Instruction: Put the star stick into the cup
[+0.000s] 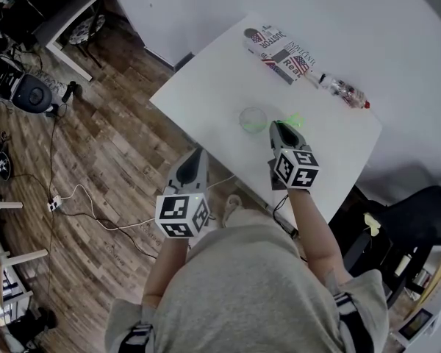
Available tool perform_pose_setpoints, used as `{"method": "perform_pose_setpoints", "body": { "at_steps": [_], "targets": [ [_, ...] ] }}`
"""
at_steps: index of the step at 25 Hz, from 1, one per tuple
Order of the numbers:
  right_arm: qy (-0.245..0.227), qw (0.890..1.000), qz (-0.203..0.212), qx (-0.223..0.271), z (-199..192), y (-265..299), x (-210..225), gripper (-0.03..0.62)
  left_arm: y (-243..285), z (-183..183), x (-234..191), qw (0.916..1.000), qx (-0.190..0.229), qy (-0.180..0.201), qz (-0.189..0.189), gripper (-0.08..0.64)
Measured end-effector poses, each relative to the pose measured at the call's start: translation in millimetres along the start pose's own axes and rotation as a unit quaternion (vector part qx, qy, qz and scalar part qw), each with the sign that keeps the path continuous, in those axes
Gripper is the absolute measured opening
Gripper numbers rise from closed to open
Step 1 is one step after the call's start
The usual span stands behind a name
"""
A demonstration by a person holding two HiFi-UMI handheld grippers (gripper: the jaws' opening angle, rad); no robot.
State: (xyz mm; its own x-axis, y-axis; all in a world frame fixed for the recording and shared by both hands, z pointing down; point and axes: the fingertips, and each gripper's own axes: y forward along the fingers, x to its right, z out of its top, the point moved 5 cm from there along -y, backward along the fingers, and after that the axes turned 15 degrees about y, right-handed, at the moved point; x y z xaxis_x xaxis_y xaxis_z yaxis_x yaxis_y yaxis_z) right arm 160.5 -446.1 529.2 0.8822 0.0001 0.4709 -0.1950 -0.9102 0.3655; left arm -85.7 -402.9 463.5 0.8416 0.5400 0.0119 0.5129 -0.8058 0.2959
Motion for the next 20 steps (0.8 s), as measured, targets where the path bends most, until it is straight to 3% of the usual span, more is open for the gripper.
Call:
{"method": "perform_pose_setpoints", "body": {
  "at_steps": [13, 20],
  "targets": [
    [0.0, 1.0, 0.013, 0.025, -2, -48, -17, 0.046, -35, -2, 14, 0.9999, 0.012, 0.006, -0.005, 0.014],
    [-0.036, 0.997, 0.04, 0.059, -1, -100, -55, 0.043, -70, -7, 27, 0.9997, 0.019, 0.011, -0.012, 0.014]
  ]
}}
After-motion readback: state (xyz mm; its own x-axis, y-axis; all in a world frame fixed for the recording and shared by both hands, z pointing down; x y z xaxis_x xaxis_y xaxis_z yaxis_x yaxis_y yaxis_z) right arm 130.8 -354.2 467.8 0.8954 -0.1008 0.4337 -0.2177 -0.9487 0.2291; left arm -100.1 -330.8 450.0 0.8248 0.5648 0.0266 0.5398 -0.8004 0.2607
